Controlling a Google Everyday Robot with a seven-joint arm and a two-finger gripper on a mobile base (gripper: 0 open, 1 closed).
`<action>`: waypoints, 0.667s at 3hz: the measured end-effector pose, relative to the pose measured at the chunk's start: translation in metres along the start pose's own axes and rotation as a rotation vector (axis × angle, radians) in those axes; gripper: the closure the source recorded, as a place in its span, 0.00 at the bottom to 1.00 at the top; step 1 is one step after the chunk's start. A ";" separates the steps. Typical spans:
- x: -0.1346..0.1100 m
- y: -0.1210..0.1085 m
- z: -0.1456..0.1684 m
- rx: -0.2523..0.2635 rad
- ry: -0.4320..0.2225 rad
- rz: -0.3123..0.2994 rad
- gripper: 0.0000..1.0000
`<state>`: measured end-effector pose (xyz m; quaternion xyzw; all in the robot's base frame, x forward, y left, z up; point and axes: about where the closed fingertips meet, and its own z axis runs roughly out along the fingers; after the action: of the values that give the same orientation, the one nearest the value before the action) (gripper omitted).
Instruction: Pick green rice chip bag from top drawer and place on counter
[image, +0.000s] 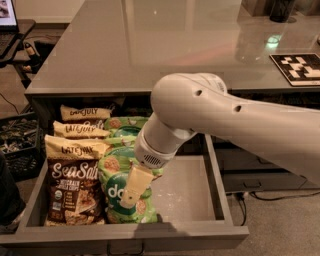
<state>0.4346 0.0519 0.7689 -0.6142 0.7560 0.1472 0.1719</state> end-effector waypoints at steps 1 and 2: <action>0.004 0.003 0.017 -0.014 -0.007 0.045 0.00; 0.001 0.009 0.031 -0.039 -0.010 0.053 0.00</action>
Offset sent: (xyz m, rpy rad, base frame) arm -0.0088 0.0261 -0.0438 0.0339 0.0908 -0.0295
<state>0.4286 0.0667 0.7406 -0.5965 0.7681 0.1695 0.1595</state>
